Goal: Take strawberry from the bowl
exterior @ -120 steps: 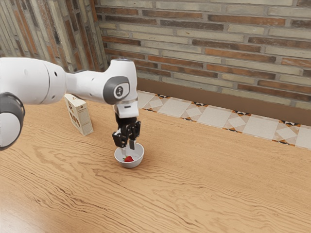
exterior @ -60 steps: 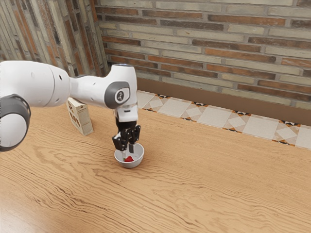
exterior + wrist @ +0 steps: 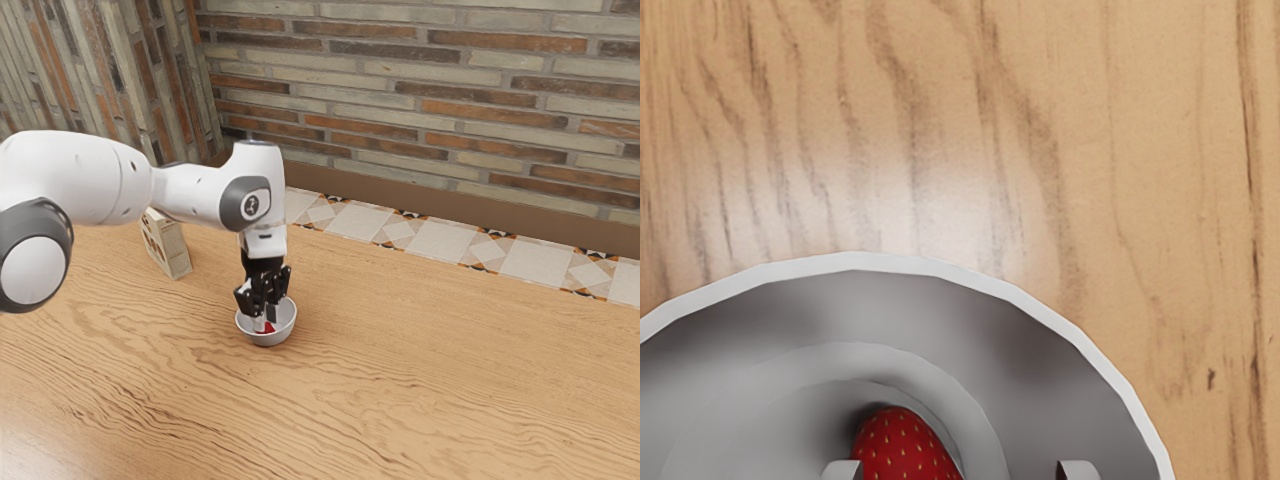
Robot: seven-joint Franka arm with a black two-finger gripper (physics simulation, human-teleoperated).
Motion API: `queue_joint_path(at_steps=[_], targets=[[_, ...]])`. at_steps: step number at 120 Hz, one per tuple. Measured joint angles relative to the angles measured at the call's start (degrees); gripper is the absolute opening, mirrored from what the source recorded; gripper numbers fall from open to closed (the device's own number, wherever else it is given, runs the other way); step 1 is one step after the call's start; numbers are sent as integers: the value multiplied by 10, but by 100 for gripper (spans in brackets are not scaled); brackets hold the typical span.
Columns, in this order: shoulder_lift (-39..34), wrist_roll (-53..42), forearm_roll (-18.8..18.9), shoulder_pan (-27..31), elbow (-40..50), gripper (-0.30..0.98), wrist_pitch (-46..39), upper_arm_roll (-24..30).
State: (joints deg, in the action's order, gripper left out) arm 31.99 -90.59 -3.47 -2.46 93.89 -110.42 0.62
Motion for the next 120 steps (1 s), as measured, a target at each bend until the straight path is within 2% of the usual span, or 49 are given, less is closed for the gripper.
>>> queue_joint_path(at_steps=[72,120], targets=[[30,3,-4,0,-20,20,-4,-9],[31,8,-5,0,-20,9,-10,-9]])
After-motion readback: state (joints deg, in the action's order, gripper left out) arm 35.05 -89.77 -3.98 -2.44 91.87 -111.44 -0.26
